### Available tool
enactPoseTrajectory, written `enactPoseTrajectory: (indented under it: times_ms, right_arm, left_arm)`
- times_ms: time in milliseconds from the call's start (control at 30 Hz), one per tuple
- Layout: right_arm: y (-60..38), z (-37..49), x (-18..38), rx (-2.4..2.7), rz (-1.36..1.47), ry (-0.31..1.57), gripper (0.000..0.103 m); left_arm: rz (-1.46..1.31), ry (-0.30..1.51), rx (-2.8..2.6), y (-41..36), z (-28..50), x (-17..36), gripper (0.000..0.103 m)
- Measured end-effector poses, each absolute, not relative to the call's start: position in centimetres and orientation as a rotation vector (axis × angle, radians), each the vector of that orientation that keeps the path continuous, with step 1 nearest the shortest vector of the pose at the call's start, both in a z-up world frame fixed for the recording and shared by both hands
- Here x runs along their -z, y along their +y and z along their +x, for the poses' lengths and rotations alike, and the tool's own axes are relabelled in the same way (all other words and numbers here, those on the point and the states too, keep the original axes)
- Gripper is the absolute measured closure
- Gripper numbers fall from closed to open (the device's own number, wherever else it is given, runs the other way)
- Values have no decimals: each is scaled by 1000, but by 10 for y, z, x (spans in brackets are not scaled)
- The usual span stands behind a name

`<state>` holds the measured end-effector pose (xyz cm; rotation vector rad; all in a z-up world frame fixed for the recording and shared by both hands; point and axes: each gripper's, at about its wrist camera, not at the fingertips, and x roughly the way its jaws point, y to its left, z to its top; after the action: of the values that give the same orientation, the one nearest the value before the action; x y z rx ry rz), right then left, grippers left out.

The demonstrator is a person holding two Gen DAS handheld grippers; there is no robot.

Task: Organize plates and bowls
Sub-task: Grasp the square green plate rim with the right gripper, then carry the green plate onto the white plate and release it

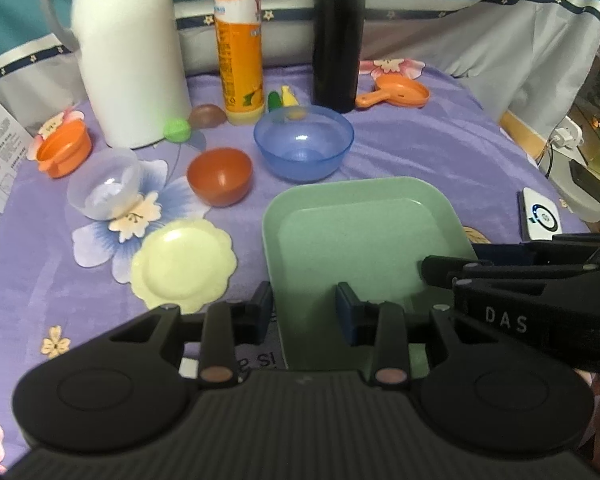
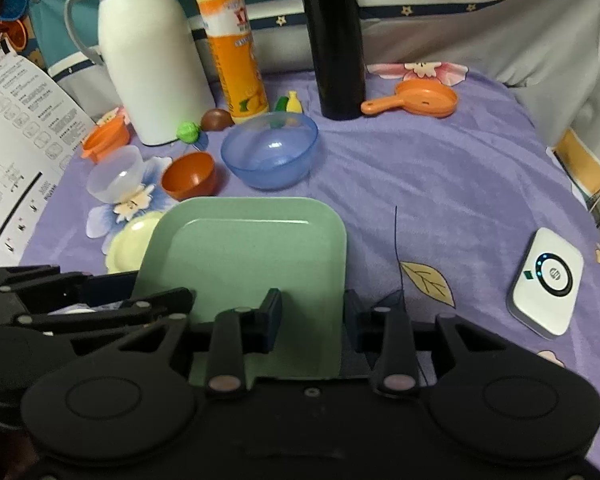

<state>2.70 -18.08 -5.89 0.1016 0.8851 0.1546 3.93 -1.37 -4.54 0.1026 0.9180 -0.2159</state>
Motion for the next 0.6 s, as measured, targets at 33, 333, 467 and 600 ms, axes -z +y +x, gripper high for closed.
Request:
enactPoseTrajectory:
  times_ms: [33,333,467,600]
  right_arm:
    - [-179,25,55,-158,101,882,70]
    - [-163,2,26,-188,82,845,70]
    - [-153,-11,16,-214,69,839,70]
    - [-136,-21,11,-249,58,848,70]
  left_arm:
    - [102,916,215,-12,37,42,70]
    - [93,898,212,9,15,21,70]
    - [88,900,211,24,2,14,70]
    - [90,903,191,43,-12,10,70]
